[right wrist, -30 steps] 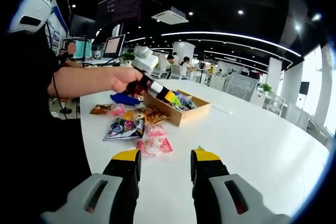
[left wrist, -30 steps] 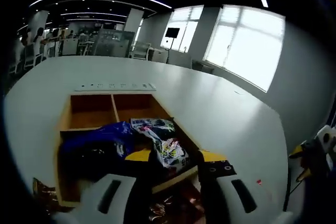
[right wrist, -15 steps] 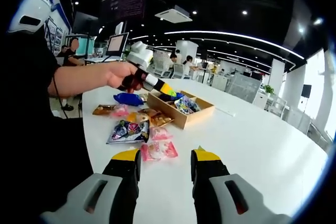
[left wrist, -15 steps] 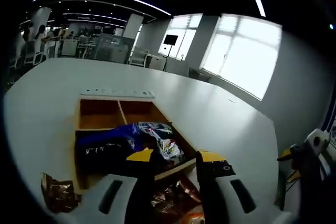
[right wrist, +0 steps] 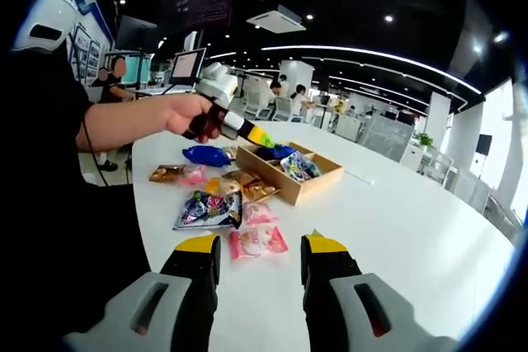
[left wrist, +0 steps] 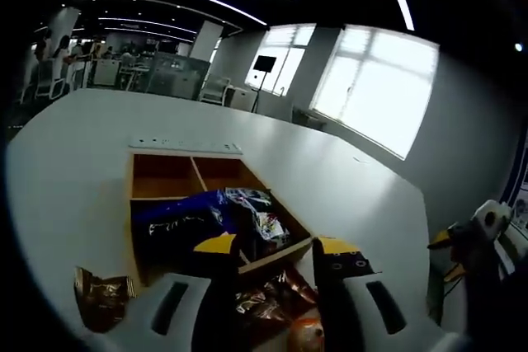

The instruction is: Pick up the scattered marshmallows, QQ candies, Oreo cookies, and mixed nuts on the table and sort them into separate containers

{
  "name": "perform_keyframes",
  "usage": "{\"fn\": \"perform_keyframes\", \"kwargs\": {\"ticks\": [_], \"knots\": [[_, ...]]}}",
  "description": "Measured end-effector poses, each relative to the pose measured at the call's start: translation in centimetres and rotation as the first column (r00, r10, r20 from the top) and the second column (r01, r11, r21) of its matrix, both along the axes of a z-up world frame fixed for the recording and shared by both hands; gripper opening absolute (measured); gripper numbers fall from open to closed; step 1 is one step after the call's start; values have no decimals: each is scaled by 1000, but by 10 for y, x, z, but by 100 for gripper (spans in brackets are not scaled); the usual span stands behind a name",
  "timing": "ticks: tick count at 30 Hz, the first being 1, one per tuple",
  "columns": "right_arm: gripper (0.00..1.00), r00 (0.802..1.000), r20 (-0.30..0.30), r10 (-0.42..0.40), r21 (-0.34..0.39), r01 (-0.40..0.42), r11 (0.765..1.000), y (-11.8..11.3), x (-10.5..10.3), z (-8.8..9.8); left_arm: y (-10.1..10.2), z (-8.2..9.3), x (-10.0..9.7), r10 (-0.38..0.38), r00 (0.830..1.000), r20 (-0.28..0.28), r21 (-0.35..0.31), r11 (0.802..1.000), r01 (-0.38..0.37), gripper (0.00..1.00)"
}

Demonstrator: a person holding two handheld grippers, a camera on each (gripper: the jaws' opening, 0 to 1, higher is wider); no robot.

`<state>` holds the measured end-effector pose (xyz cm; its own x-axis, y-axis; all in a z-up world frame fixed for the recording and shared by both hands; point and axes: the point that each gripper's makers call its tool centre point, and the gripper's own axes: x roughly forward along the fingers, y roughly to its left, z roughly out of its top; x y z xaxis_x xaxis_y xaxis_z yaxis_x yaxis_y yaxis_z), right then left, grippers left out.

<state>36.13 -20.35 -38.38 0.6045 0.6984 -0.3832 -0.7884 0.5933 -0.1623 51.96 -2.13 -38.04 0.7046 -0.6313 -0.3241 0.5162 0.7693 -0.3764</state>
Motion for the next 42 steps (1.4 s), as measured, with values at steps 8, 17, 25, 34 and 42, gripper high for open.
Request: {"fn": "perform_keyframes", "kwargs": {"ticks": [8, 17, 25, 34, 42], "knots": [[35, 1000, -7, 13, -19, -13, 1000, 6, 0, 2, 6, 1, -4, -36, 999, -4, -7, 999, 36, 43], [35, 1000, -12, 28, -40, -28, 999, 14, 0, 4, 18, 6, -7, -52, 999, 4, -19, 998, 52, 43], [35, 999, -11, 32, -46, -32, 998, 20, 0, 6, 34, 10, -5, -39, 999, 18, -19, 999, 40, 43], [35, 999, -15, 47, -42, -47, 998, 30, 0, 3, 50, 12, -11, -27, 999, 29, -12, 1000, 27, 43], [35, 998, -15, 54, -38, -54, 998, 36, 0, 3, 62, 15, -20, -11, 999, 43, -4, 1000, 11, 43]]}}
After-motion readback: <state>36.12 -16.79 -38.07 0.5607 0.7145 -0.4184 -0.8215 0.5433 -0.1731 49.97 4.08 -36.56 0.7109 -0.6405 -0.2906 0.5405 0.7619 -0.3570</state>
